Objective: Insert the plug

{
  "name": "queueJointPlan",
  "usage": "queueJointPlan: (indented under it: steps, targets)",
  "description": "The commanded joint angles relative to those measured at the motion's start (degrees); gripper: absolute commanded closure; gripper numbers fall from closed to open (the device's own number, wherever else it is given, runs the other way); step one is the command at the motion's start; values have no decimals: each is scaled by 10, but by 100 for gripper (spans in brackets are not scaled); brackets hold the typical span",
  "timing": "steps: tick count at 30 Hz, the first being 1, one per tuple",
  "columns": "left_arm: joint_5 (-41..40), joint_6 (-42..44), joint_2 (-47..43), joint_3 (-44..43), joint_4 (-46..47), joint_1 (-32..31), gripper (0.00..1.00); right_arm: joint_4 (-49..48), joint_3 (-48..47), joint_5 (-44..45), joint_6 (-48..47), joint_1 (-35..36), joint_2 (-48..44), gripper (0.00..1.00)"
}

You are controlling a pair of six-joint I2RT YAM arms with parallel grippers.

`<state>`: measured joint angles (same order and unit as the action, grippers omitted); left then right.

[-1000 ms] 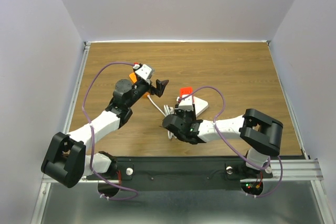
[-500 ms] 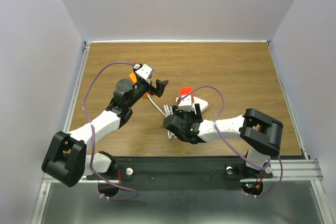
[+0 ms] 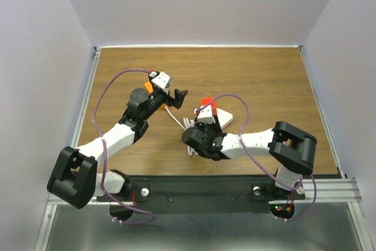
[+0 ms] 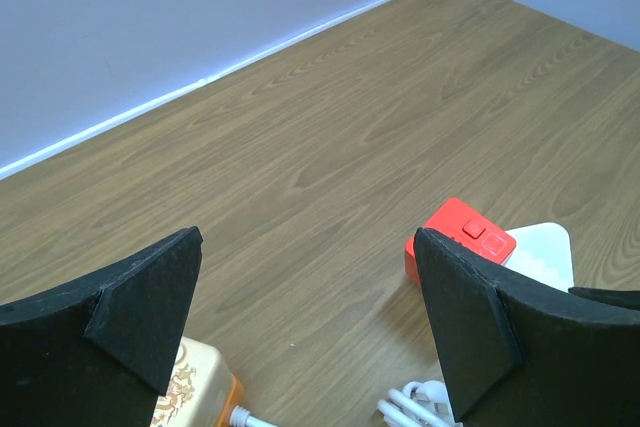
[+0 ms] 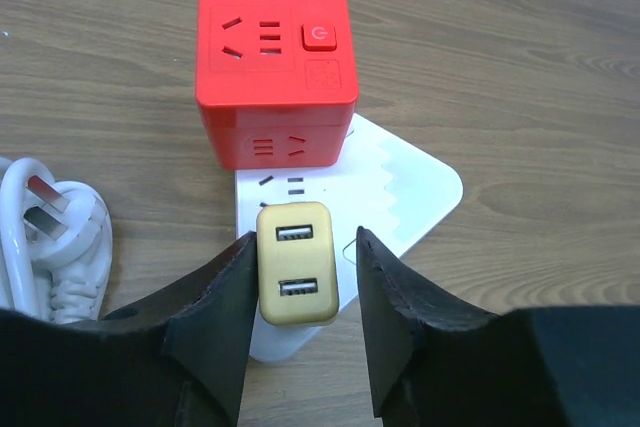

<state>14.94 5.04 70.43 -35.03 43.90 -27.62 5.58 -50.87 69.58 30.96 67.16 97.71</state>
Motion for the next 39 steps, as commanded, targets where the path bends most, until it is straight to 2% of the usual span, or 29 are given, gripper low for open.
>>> queueJointPlan:
  steps: [1, 6, 7, 10, 11, 24, 39]
  targets:
    - [-2, -3, -1, -22, 23, 5, 1, -2, -14, 26, -4, -2, -17, 56]
    - [-2, -3, -2, -22, 24, 5, 1, -2, 16, 23, 21, -6, -32, 73]
    - [0, -3, -2, -22, 24, 5, 1, -2, 30, 17, 27, -7, -40, 82]
    - [-1, -3, -1, -21, 24, 5, 1, -2, 50, 6, 44, -8, -48, 93]
    - [1, -3, 1, -21, 25, 5, 1, -1, 58, 1, 47, -8, -44, 99]
    - [4, -3, 1, -21, 26, 5, 1, 8, 124, -44, 148, -9, -17, 100]
    - [7, -3, -5, -16, 29, 5, 1, 22, 148, -130, 219, -9, 75, 100]
